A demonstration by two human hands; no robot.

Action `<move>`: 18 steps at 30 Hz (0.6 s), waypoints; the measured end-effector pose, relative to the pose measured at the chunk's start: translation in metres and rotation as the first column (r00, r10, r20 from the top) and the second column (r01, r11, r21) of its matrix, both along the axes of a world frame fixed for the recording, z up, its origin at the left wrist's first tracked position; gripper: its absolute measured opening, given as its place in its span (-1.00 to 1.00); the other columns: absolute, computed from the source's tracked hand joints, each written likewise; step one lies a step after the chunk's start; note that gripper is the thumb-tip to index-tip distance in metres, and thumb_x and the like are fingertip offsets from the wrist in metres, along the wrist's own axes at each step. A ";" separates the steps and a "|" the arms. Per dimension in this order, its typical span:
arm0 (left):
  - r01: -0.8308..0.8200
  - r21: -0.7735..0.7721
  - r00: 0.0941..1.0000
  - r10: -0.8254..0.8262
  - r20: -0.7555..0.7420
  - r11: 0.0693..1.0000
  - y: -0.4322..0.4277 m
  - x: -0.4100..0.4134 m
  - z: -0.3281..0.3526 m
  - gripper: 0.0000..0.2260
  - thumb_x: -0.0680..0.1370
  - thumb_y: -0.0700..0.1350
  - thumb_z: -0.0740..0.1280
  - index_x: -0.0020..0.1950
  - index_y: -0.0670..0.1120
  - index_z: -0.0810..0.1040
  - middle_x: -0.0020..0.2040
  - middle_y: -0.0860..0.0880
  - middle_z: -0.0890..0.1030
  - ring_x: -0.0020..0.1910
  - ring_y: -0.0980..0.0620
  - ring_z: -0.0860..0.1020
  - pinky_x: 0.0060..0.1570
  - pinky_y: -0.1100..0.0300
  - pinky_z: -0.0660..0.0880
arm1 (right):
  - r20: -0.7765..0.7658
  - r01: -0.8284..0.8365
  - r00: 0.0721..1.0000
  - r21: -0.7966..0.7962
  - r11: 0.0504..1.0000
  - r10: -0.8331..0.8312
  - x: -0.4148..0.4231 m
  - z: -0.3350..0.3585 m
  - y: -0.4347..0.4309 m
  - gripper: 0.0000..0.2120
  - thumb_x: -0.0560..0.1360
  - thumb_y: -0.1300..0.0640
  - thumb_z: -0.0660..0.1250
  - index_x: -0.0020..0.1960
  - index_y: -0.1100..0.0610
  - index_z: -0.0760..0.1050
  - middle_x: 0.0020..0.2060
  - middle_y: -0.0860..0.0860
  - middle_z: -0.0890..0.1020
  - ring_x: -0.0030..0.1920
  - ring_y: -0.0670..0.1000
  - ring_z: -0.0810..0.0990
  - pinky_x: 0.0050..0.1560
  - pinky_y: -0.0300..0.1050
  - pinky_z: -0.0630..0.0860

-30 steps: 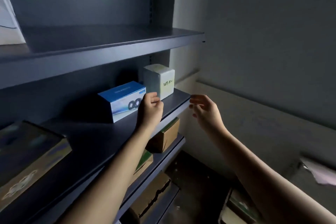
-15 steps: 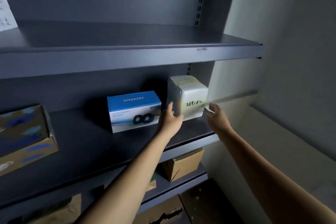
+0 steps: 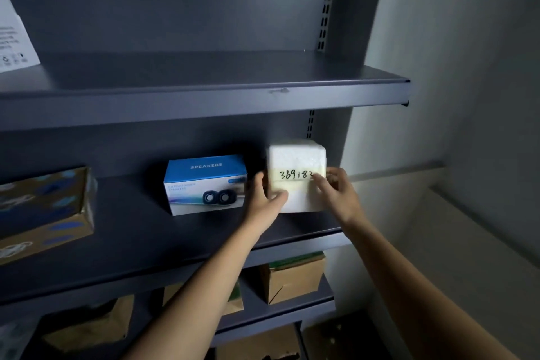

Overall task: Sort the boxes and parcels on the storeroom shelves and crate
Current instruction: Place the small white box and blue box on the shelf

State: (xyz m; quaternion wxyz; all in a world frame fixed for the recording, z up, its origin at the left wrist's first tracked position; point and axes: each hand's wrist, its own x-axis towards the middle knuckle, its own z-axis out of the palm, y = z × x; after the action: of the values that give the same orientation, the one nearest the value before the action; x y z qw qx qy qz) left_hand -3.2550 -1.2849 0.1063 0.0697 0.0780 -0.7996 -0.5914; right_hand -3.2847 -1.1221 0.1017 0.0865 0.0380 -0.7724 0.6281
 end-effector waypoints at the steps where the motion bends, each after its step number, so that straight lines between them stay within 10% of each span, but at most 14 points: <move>1: -0.013 -0.007 1.000 0.013 -0.019 1.000 -0.002 0.001 0.001 -0.44 0.51 -0.10 0.37 0.47 -0.04 0.25 0.30 -0.02 0.42 0.19 0.03 0.45 0.08 0.21 0.36 | 0.018 -0.023 1.000 -0.043 0.999 0.024 0.003 0.001 -0.002 -0.74 0.57 -0.04 0.31 0.13 0.08 0.38 -0.05 -0.06 0.56 -0.08 -0.08 0.55 -0.17 -0.26 0.49; 9: 0.119 0.182 0.993 -0.121 -0.001 0.976 -0.025 0.015 0.002 -0.38 0.52 -0.04 0.39 0.52 0.07 0.19 0.30 0.05 0.48 0.20 -0.02 0.51 0.15 -0.04 0.53 | 0.092 -0.085 0.991 -0.163 0.983 0.101 0.027 0.009 -0.006 -0.60 0.39 -0.28 0.29 0.01 -0.03 0.28 0.00 0.02 0.53 -0.08 0.00 0.50 -0.12 0.02 0.46; 18: 0.239 0.225 0.971 -0.231 -0.061 0.945 -0.036 0.030 0.008 -0.57 0.62 -0.16 0.25 0.47 0.06 0.30 0.29 0.01 0.50 0.14 0.05 0.51 0.15 -0.05 0.51 | 0.086 -0.202 0.975 -0.061 0.977 0.207 0.044 0.019 0.002 -0.14 0.29 -0.45 0.37 0.44 -0.17 0.11 0.31 0.02 0.47 0.21 0.08 0.56 0.09 0.16 0.60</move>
State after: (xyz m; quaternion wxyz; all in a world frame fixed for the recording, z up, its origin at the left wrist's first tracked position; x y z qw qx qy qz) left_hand -3.2252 -1.3209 0.1140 0.0026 -0.0202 -0.7277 -0.6856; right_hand -3.2407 -1.1200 0.1205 -0.0133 0.0861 -0.7509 0.6546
